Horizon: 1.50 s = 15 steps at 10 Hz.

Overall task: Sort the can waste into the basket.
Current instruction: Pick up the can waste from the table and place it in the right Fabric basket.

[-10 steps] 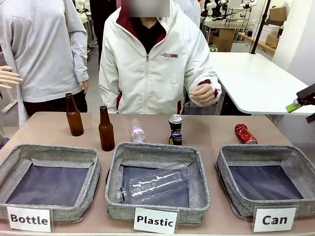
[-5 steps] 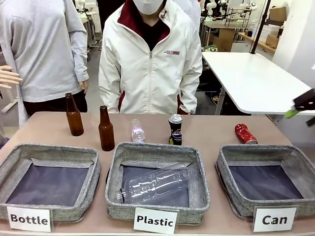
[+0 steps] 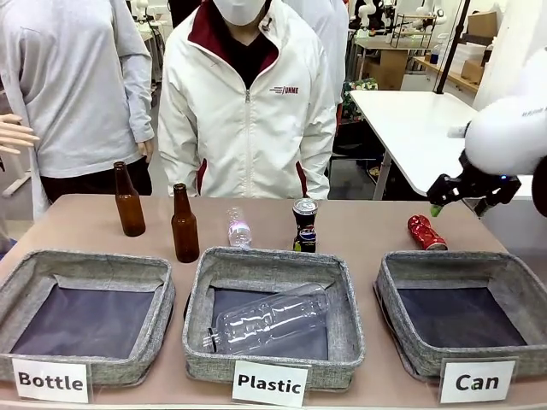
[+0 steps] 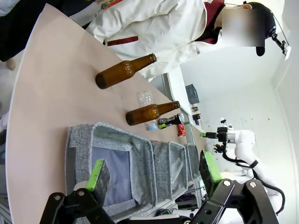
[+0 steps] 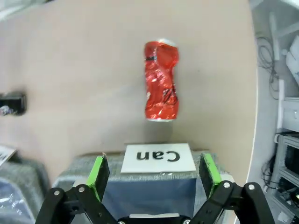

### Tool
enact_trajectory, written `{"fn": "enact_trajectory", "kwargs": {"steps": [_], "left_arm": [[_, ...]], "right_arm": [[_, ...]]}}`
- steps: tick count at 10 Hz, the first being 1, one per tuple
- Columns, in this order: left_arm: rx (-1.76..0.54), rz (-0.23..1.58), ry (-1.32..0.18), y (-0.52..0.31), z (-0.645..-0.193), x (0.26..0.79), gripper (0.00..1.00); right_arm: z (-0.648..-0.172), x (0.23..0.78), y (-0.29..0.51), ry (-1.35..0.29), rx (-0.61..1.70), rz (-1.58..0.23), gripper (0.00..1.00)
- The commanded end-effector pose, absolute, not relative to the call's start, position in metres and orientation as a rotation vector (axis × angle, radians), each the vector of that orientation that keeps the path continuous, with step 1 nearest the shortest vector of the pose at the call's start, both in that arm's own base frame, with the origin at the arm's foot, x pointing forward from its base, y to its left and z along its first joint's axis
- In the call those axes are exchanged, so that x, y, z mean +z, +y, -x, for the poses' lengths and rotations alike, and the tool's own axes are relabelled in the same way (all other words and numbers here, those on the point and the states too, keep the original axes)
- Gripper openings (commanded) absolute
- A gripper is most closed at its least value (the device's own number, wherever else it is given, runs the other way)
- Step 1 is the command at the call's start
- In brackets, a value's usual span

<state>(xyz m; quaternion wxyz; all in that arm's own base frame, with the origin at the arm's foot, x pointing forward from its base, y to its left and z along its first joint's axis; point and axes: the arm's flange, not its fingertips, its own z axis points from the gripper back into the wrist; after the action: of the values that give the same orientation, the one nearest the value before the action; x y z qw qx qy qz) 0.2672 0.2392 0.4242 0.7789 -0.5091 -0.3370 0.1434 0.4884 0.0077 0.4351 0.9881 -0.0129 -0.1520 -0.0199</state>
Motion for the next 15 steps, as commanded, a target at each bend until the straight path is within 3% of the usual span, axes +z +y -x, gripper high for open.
{"fn": "enact_trajectory", "kwargs": {"steps": [1, 2, 4, 5, 8, 15], "left_arm": [[0.291, 1.108, -0.758, 0.239, -0.268, 0.425, 1.0], [0.291, 1.108, -0.758, 0.239, -0.268, 0.425, 1.0], [0.291, 1.108, -0.758, 0.239, -0.268, 0.425, 1.0], [0.291, 1.108, -0.758, 0.239, -0.268, 0.425, 1.0], [0.291, 1.108, -0.758, 0.239, -0.268, 0.425, 1.0], [0.291, 1.108, -0.758, 0.239, -0.268, 0.425, 1.0]], "right_arm": [[-0.489, 0.439, 0.012, -0.281, -0.129, 0.119, 1.0], [-0.488, 0.435, 0.008, -0.305, -0.04, 0.026, 1.0], [-0.489, 0.431, 0.01, -0.303, -0.066, 0.076, 1.0], [-0.475, 0.434, 0.019, -0.305, 0.089, 0.031, 1.0], [-0.523, 0.412, 0.015, -0.285, 0.203, -0.122, 1.0], [-0.619, 0.35, -0.015, -0.201, 0.039, -0.011, 1.0]]}}
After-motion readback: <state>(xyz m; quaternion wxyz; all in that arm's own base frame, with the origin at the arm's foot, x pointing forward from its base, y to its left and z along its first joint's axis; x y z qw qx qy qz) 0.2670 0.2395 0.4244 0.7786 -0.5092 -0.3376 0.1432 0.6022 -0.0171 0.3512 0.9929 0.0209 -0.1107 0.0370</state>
